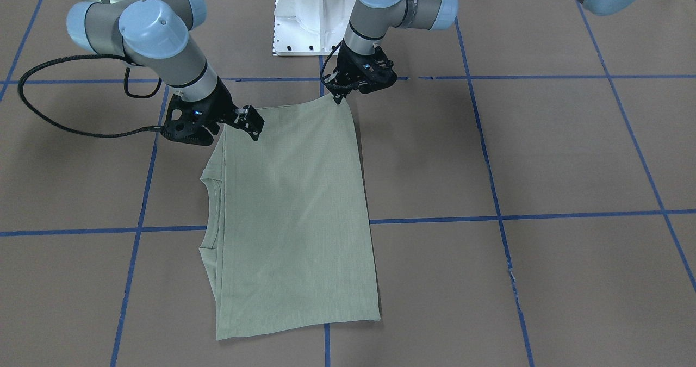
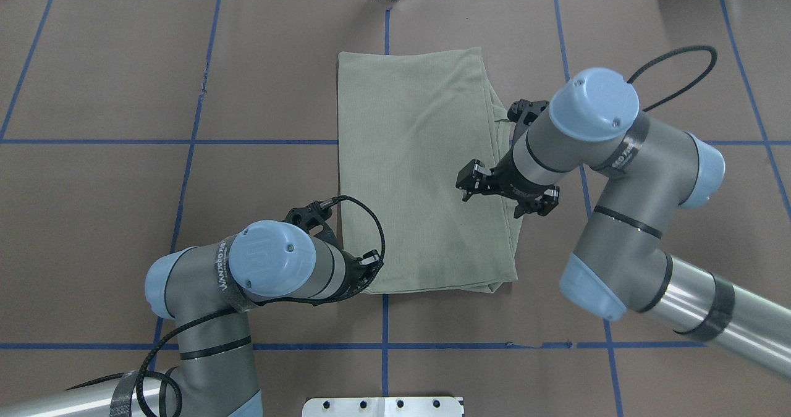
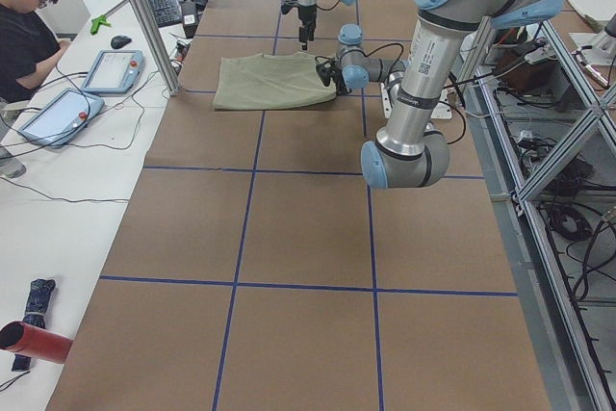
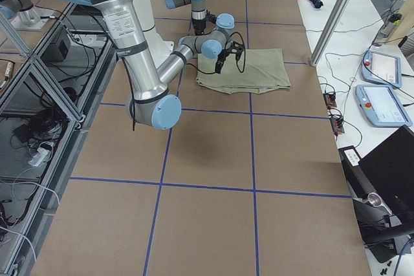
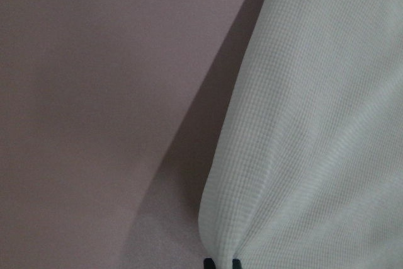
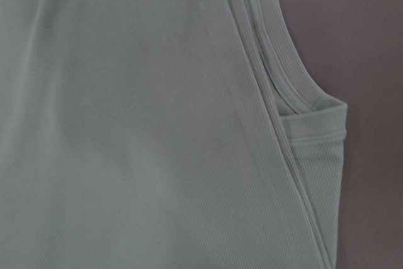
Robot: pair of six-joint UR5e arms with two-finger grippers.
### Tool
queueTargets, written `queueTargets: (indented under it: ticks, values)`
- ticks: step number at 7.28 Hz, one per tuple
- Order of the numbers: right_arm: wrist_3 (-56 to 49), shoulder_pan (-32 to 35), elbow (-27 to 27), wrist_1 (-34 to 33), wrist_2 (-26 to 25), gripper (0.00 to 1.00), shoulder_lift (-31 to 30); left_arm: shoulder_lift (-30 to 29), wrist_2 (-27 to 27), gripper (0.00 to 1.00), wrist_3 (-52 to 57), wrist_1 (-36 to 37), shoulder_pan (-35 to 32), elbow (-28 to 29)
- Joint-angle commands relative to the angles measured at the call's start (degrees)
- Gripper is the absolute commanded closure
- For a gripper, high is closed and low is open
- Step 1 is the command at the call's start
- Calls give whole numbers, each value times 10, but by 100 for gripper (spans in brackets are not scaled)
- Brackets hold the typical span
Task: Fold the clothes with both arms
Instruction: 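Bring the right gripper to the shirt's near edge beside the left gripper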
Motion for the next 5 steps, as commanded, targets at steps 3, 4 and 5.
queueTargets:
  ticks: [3,4,5]
  values:
    - [200,-118,38,1,-131,0,-73,-4,-1,100,0,2,1,-3]
    - [214,-126,29,1,-137,0,-73,-4,-1,100,0,0,1,-1]
    - [214,-133,14,1,-139,0,-73,-6,-1,100,0,1,1,-2]
